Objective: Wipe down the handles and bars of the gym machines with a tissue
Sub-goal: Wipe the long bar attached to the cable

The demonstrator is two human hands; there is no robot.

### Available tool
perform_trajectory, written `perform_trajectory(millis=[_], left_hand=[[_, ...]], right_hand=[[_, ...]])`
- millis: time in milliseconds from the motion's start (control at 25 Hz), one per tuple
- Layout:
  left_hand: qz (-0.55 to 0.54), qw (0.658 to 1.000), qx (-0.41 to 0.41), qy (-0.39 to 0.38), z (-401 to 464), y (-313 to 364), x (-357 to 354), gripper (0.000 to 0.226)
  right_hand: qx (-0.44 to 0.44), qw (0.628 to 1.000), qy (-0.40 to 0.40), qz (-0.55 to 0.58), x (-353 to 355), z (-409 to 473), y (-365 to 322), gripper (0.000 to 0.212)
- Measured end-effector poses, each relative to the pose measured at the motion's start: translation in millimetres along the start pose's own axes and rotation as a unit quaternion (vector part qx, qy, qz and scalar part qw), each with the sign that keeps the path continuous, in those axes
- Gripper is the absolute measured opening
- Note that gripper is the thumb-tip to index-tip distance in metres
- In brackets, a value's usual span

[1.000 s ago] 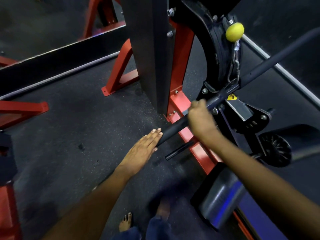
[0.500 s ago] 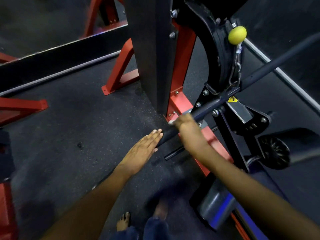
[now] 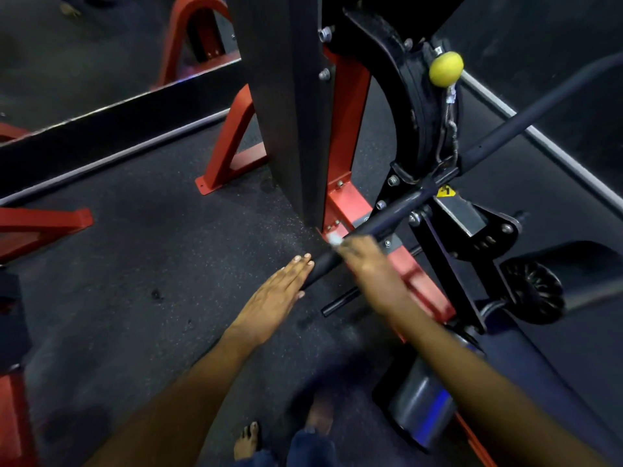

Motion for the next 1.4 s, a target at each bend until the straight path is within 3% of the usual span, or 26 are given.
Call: perform_trajectory(millis=[40, 80, 160, 240, 320, 440, 600, 680, 760, 800, 880, 920, 1000, 1040, 1120, 1160, 1240, 1320, 1400], left_hand=[[0.005, 1.000, 0.002, 0.007, 0, 0, 1, 0.061], [0.011, 1.000, 0.003, 0.018, 0, 0, 1, 0.063], [0.019, 0.999, 0.003, 0.032, 0, 0, 0, 0.063], [0.018, 0.999, 0.005, 0.035, 0, 0, -3, 0.063], [0.005, 0.999, 0.016, 0.039, -1, -1, -4, 0.065], [-0.016, 0.999, 0.005, 0.037, 0, 1, 2, 0.063], [-0.121, 0.989, 0.073, 0.038, -19, -9, 8, 0.058], [-0.146, 0.982, 0.114, 0.032, -36, -19, 5, 0.059], [-0.151, 0.981, 0.123, 0.023, -44, -23, 2, 0.059], [-0.153, 0.981, 0.119, 0.016, -45, -24, 1, 0.059], [-0.155, 0.982, 0.106, -0.001, -44, -23, -1, 0.060], [-0.136, 0.987, 0.091, -0.006, -45, -22, -1, 0.060], [-0.051, 0.997, 0.046, 0.023, -53, -26, 0, 0.059], [-0.018, 0.999, 0.028, 0.032, -61, -31, -3, 0.060], [-0.006, 1.000, 0.021, 0.023, -76, -41, -12, 0.065], [-0.008, 0.999, 0.022, 0.022, -82, -46, -15, 0.067], [-0.002, 1.000, 0.021, 0.021, -92, -52, -21, 0.069], [0.005, 1.000, 0.007, 0.016, -97, -59, -27, 0.069], [0.000, 1.000, 0.001, 0.014, -102, -67, -34, 0.065]], right_hand=[[-0.059, 0.996, 0.068, -0.013, 15, 6, 29, 0.016], [-0.181, 0.975, 0.126, -0.027, 35, 11, 67, 0.014], [-0.399, 0.892, 0.211, 0.010, 54, 4, 123, 0.018], [-0.464, 0.830, 0.274, 0.140, 34, -7, 119, 0.020], [-0.446, 0.825, 0.254, 0.236, -6, -19, 59, 0.025], [-0.402, 0.855, 0.204, 0.257, -24, -36, 0, 0.026], [-0.472, 0.813, 0.296, 0.166, 28, -4, 88, 0.016], [-0.458, 0.841, 0.254, 0.134, 34, 11, 87, 0.016], [-0.344, 0.911, 0.143, 0.176, 1, 12, 33, 0.021], [-0.228, 0.958, 0.070, 0.161, -17, 7, -9, 0.027], [-0.048, 0.996, -0.060, 0.034, -42, -1, -44, 0.039], [-0.057, 0.997, -0.057, 0.015, -40, 8, -28, 0.037], [-0.229, 0.973, 0.036, 0.023, -8, 29, 35, 0.021], [-0.301, 0.953, 0.048, 0.004, 6, 35, 53, 0.015], [-0.360, 0.931, 0.047, -0.024, 11, 32, 47, 0.015], [-0.342, 0.939, 0.033, -0.013, 0, 28, 17, 0.015], [-0.161, 0.982, -0.090, -0.037, -42, 11, -71, 0.020], [-0.008, 0.981, -0.180, -0.073, -75, -6, -98, 0.029], [-0.070, 0.990, -0.101, -0.071, -63, 8, -46, 0.028]])
Point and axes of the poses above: each hand's wrist, its own z-axis towards the middle knuckle, its own x-axis out of the back of the hand, y = z × x, the point moved 6 cm from there along z, towards the middle knuckle, and after that the axes turned 1 degree about -z, right-handed, at the moved point
